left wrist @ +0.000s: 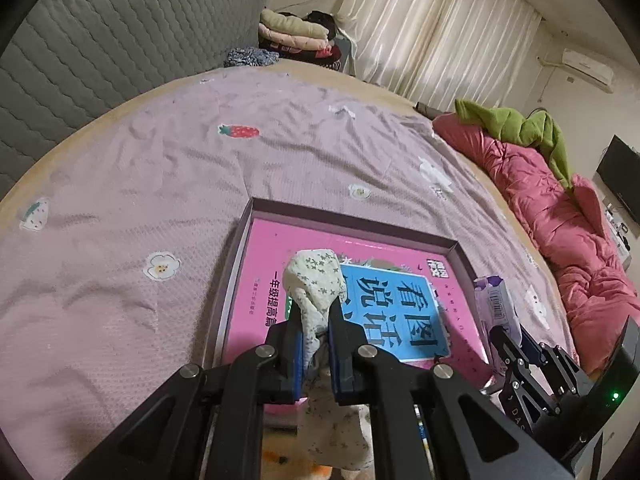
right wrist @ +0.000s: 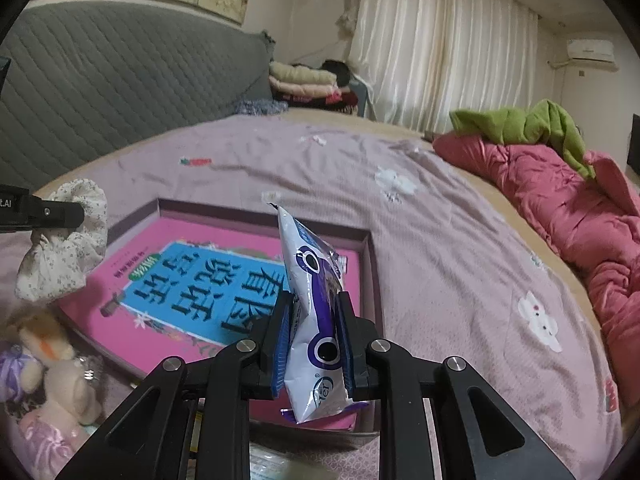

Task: Organize soft objects
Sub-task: 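Carry the scrunchie in left tool while right tool carries tissue pack to the tray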

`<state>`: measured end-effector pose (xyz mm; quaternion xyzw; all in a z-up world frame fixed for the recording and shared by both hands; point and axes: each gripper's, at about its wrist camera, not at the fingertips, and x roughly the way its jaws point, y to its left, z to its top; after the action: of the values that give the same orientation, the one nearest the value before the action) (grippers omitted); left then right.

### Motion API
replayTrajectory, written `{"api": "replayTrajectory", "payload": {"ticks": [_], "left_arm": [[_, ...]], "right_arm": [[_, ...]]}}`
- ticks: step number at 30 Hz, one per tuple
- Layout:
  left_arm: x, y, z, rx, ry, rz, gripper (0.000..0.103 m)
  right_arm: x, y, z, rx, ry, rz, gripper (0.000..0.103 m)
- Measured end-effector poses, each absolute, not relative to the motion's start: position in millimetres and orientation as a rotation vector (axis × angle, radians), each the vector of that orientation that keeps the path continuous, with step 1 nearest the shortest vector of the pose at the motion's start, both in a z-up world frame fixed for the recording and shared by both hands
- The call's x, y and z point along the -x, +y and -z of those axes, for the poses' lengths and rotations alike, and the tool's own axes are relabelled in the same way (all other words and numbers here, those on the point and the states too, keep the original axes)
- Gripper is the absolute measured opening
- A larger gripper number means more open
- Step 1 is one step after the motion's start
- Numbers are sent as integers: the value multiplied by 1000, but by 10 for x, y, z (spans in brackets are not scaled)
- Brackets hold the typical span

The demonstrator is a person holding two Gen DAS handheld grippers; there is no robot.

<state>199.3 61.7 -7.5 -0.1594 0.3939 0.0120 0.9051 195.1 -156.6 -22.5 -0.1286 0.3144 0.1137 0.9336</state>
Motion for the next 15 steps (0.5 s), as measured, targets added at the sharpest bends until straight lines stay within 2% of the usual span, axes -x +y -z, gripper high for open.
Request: {"api": "replayTrajectory", "payload": {"ticks": [15], "left_arm": [[-2148, 641, 311, 346, 907, -48, 10]], "right_arm": [[-2010, -1470, 454, 267, 758, -322, 25]]}}
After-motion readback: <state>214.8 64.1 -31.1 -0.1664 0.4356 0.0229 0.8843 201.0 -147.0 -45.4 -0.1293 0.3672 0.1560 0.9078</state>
